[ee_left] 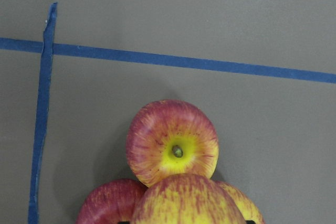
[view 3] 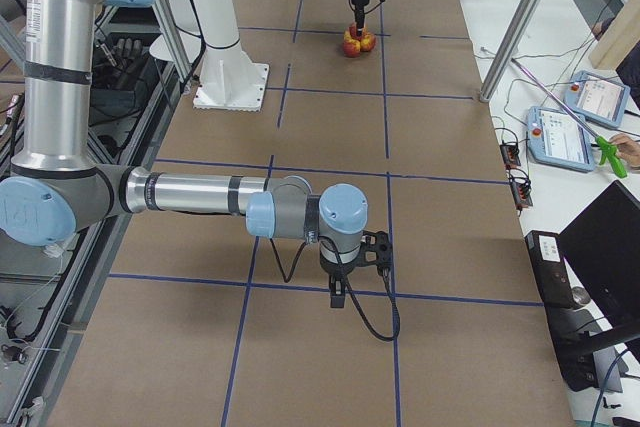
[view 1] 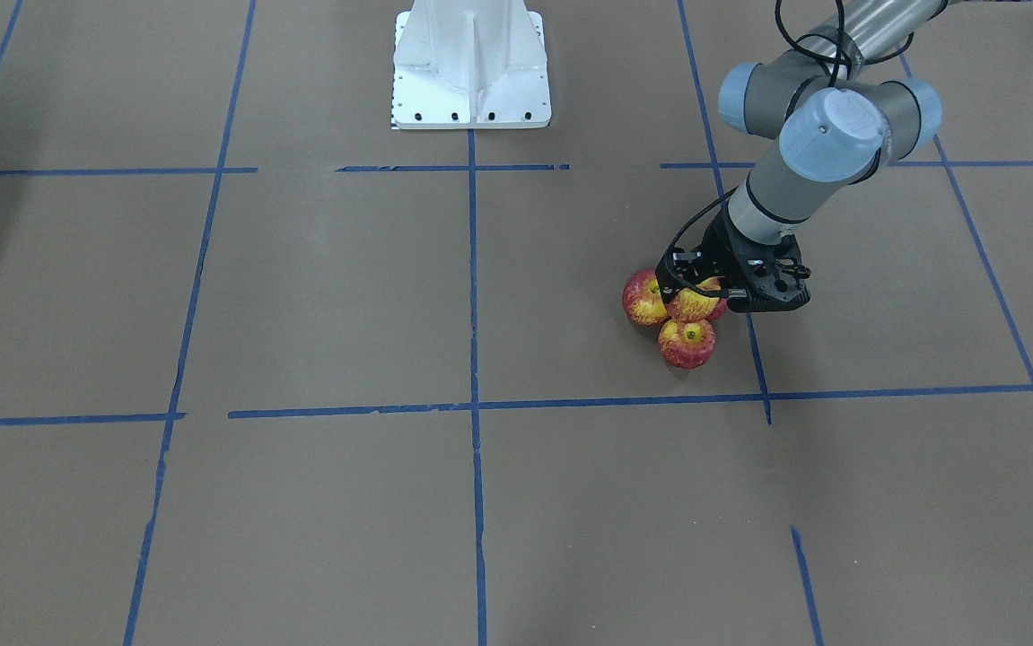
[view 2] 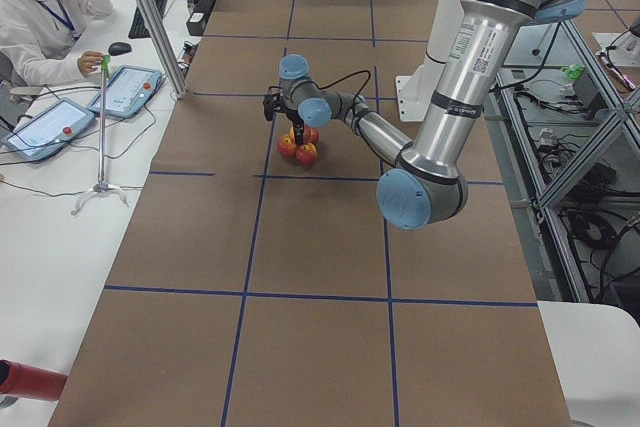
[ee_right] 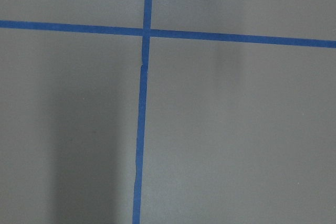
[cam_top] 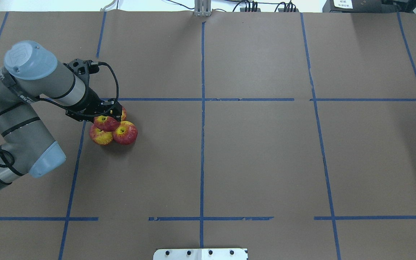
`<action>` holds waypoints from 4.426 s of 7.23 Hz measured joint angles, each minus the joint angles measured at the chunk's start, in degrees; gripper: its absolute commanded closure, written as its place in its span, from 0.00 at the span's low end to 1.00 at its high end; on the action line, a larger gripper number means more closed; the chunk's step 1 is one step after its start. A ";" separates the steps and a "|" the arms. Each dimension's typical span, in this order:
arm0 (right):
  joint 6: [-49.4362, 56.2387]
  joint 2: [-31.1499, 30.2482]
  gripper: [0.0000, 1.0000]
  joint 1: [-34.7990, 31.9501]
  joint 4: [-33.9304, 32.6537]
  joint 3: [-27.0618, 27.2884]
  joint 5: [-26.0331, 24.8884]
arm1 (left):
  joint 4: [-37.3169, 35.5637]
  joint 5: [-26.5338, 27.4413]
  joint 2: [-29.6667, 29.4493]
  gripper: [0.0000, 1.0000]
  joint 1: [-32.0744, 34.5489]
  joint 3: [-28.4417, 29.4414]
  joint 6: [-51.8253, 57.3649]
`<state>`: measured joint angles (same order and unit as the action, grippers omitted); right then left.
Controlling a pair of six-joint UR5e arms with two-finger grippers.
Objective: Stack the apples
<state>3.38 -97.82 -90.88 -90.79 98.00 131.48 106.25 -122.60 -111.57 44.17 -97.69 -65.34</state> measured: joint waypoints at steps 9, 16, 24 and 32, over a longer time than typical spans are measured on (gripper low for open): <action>0.00 0.00 0.00 0.00 0.00 0.00 0.00 | -8.40 -0.69 6.82 0.00 9.91 -14.26 12.86; 0.03 0.00 0.00 0.00 0.00 0.00 0.04 | -16.15 -9.95 19.72 0.00 43.86 -2.76 76.29; 0.05 0.00 0.00 0.00 0.00 0.00 0.00 | -26.14 -10.04 18.16 0.00 46.80 5.61 81.01; 0.02 0.00 0.00 0.00 0.00 0.00 0.00 | -27.44 -10.27 17.81 0.00 46.80 4.97 80.72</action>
<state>3.40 -97.82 -90.88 -90.79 98.00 131.49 78.81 -132.87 -93.76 90.98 -92.72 15.38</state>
